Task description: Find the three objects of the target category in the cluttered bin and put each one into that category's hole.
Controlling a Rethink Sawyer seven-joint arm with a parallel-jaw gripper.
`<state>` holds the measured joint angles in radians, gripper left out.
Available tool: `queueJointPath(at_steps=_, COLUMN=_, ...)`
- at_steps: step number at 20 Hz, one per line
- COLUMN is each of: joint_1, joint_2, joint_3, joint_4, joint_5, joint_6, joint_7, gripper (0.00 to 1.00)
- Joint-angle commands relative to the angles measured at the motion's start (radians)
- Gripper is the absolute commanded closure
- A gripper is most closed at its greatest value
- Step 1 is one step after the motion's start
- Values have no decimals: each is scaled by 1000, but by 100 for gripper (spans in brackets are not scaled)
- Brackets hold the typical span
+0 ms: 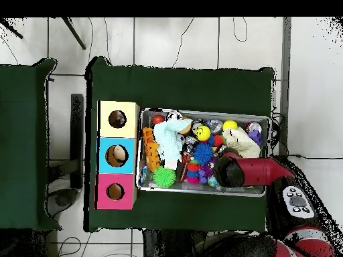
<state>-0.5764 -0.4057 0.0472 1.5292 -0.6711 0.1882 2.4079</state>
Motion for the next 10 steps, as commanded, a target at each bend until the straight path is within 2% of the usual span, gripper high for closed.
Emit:
queueJointPath(at_steps=1, joint_1=14, joint_2=31, joint_3=52, joint_4=62, joint_5=60, joint_6=2, joint_7=77, gripper=100)
queueJointPath(at_steps=5, joint_1=17, joint_2=-16, joint_3=74, joint_4=95, joint_5=87, joint_6=32, joint_7=63, gripper=100)
queueJointPath(at_steps=10, joint_1=41, joint_2=-107, joint_3=99, joint_4=174, joint_5=147, joint_6=79, joint_7=69, gripper=100)
